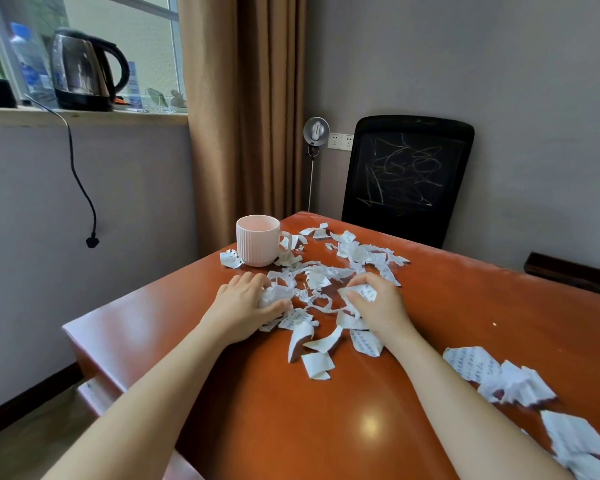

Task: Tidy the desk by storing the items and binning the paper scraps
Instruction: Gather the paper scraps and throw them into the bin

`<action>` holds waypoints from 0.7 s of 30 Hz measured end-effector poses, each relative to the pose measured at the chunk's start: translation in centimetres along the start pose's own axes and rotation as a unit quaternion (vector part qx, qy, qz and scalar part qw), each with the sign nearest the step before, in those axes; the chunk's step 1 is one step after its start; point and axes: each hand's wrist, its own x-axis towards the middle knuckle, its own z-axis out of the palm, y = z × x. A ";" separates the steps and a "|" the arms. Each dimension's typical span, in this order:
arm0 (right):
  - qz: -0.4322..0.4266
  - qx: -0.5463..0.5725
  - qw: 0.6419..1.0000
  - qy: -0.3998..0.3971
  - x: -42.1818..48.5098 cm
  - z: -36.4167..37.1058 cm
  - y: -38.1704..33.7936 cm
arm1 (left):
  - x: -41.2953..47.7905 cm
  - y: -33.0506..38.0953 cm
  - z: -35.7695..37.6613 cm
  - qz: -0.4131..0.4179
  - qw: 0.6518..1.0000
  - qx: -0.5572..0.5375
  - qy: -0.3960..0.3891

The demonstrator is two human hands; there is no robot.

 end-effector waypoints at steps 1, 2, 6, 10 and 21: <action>0.011 0.025 1.000 0.011 0.0 -0.2 0.0 | 0.0 0.0 -0.1 0.003 1.000 0.005 0.001; 0.025 0.052 0.998 0.023 -0.1 -0.5 -0.1 | -0.1 0.0 -0.1 0.007 1.000 0.009 0.003; 0.065 0.131 0.988 0.057 -0.6 -1.5 -0.1 | -0.4 0.0 -0.2 0.030 0.999 0.005 0.013; 0.062 0.168 0.981 0.077 -1.4 -1.9 -0.2 | -1.3 0.4 -0.6 0.004 0.991 -0.126 0.041; 0.004 -0.041 0.998 -0.036 -3.1 -1.8 -0.4 | -3.7 1.5 -1.1 -0.050 0.946 -0.321 0.001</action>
